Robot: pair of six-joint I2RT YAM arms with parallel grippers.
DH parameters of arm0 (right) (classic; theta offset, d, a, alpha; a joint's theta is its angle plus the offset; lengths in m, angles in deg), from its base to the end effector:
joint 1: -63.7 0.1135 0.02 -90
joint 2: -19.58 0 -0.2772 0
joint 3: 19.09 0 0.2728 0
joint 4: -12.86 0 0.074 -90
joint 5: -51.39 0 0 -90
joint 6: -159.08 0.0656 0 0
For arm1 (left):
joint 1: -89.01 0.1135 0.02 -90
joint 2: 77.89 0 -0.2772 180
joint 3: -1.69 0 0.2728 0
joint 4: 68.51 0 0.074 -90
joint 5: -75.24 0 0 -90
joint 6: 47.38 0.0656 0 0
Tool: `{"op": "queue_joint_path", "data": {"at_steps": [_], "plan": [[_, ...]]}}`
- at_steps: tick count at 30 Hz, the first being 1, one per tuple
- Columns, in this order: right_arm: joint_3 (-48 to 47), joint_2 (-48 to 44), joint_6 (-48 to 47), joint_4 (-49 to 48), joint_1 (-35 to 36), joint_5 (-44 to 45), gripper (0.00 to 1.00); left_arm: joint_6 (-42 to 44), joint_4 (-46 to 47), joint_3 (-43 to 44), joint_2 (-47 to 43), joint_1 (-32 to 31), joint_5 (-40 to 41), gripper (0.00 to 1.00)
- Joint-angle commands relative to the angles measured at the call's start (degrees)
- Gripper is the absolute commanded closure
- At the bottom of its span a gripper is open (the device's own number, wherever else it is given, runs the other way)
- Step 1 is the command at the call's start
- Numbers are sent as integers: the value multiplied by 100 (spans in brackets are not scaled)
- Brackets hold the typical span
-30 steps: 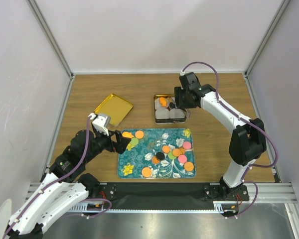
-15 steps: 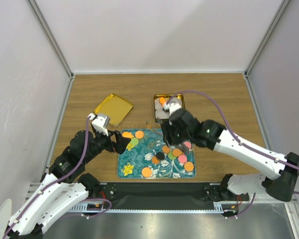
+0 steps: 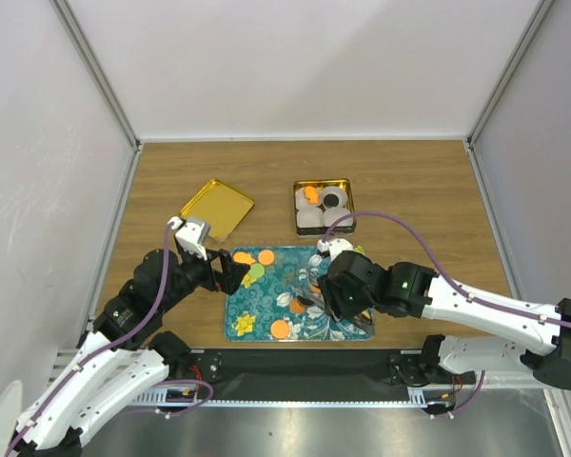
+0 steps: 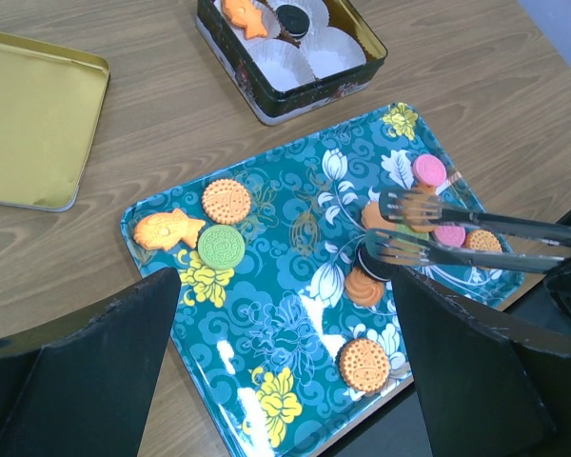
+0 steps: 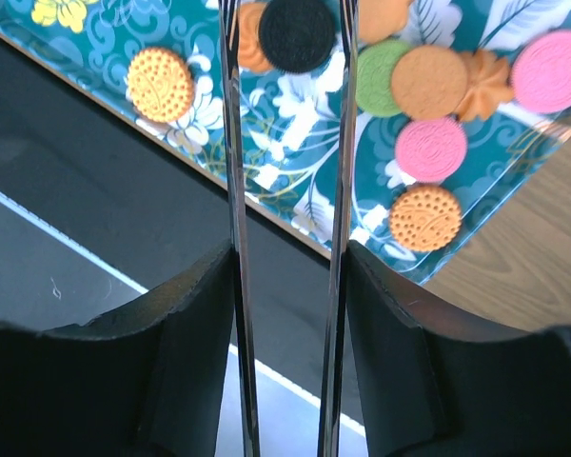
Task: Pack the cookies
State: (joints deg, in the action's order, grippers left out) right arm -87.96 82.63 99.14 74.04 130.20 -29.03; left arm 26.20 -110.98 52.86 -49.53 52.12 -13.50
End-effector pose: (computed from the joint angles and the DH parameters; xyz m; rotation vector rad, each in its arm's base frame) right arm 0.1075 0.2200 0.2742 -0.7429 2.4726 0.4568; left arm 0.1280 -0.0943 0.3040 0.3334 1.9323 -0.6006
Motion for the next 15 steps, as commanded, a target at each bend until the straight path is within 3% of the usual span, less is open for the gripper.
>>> {"op": "queue_joint_path", "data": {"at_steps": [1, 15], "plan": [[158, -108, 245, -206, 109, -88, 48, 43, 111, 145, 12, -47, -20, 0], [536, -241, 369, -329, 135, -255, 47, 34, 111, 145, -6, -64, -12, 0]]}}
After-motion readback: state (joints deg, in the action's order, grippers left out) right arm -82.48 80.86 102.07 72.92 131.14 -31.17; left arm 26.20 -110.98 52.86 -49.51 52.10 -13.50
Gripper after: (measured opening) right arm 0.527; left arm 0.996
